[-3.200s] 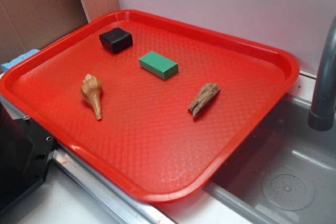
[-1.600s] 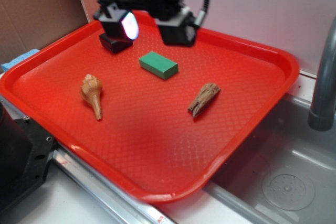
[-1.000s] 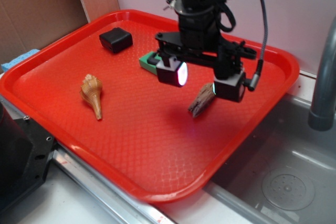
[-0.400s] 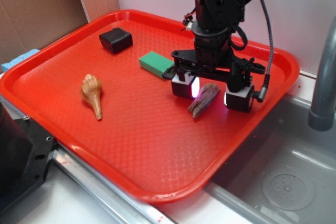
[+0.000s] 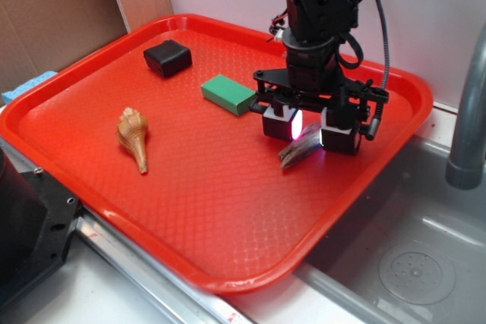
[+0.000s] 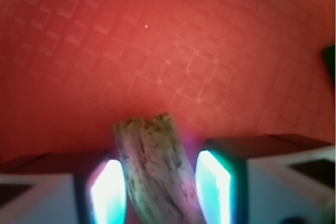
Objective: Grab the wood chip.
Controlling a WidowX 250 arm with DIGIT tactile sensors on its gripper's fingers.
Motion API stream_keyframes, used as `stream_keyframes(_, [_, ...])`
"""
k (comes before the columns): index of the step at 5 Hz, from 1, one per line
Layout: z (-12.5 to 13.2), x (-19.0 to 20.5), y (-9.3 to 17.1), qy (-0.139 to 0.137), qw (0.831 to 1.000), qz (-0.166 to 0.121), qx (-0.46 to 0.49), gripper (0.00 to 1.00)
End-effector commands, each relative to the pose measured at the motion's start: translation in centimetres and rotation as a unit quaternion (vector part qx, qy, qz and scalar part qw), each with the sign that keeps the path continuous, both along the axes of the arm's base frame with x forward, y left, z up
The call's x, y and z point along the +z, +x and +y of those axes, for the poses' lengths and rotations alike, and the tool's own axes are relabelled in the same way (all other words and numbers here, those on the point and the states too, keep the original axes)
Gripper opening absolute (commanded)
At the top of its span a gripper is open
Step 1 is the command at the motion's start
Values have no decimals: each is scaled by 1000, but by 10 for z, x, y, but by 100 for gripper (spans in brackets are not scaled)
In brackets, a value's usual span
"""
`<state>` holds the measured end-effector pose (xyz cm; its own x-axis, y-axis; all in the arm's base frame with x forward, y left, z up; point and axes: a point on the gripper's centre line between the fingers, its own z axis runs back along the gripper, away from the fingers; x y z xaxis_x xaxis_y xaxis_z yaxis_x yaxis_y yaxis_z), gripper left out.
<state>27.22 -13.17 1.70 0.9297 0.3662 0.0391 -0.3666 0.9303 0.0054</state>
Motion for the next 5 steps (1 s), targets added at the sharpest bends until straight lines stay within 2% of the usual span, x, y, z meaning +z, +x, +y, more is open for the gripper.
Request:
stream_keyframes(1, [11, 2, 0, -4, 1000, 6, -2, 0])
stream_keyframes(3, [40, 70, 0, -42, 995, -15, -89, 0])
stream_keyframes(4, [58, 105, -7, -35, 993, -20, -113, 0])
stream_keyframes(5, [81, 136, -21, -45, 993, -27, -104, 0])
